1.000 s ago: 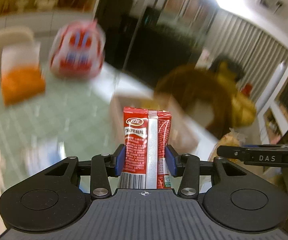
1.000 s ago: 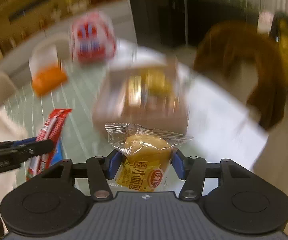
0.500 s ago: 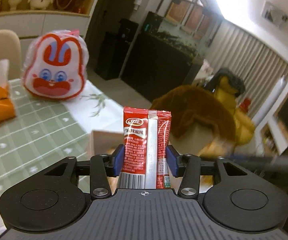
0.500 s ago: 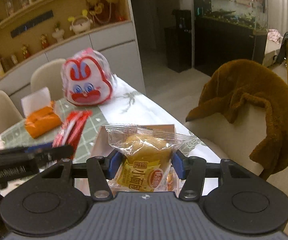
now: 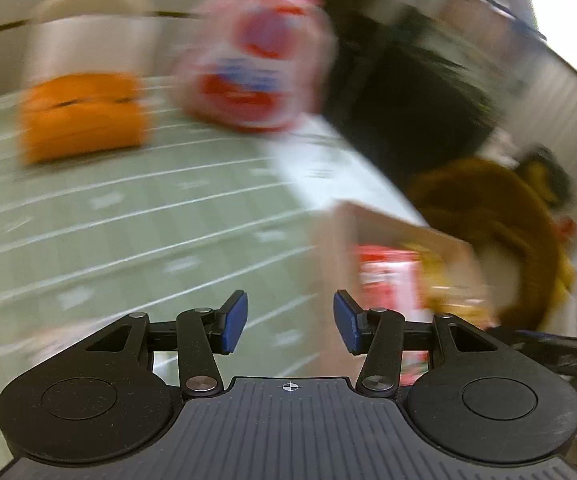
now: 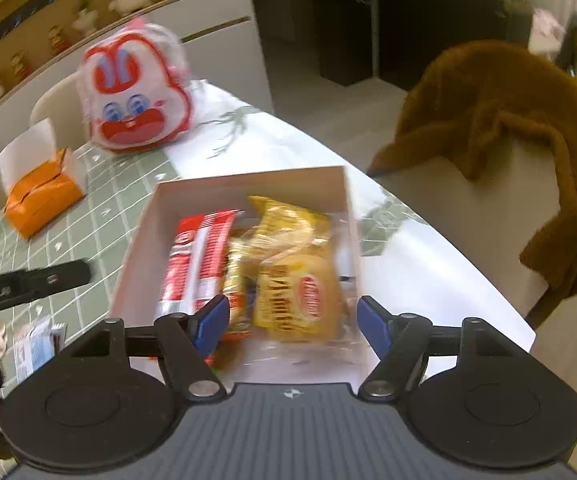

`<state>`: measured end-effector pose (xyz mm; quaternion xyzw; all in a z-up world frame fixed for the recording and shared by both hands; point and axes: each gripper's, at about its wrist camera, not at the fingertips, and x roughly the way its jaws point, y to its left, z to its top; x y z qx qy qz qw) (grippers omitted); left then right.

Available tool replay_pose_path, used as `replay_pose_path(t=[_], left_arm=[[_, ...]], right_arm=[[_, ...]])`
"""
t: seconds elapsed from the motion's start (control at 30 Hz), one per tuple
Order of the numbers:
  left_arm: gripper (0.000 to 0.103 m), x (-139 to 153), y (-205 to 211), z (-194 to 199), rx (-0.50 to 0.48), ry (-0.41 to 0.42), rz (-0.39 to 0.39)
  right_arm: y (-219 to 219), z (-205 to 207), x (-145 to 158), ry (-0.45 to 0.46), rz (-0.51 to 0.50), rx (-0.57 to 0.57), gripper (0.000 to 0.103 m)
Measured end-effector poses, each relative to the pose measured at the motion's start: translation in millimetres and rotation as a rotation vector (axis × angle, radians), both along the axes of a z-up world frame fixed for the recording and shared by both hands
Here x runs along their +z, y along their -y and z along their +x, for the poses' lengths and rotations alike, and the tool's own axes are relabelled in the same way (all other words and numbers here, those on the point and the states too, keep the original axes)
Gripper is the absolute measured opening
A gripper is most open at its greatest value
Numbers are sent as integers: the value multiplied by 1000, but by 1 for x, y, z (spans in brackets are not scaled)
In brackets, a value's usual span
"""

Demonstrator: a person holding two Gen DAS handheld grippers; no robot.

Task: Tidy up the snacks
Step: 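Withdraw both tools from the box toward the blue snack bag, then grasp the blue snack bag with the right tool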

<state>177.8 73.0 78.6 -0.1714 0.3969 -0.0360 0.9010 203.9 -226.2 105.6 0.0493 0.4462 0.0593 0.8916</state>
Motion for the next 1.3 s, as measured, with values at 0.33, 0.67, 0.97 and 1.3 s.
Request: replay_pose_path(t=[0.33, 0.67, 0.97, 1.3], left_arm=[[53, -26, -119, -87, 260, -108, -59], [53, -26, -157, -129, 236, -102, -54], [53, -31, -161, -128, 188, -100, -72], [53, -40, -130, -115, 121, -124, -66]], right_arm=[[-161, -32, -11, -35, -8, 284, 81], [-283, -46, -63, -107, -145, 386, 82], [-287, -46, -72, -119, -135, 345, 79], [-194, -82, -47, -112, -34, 213, 38]])
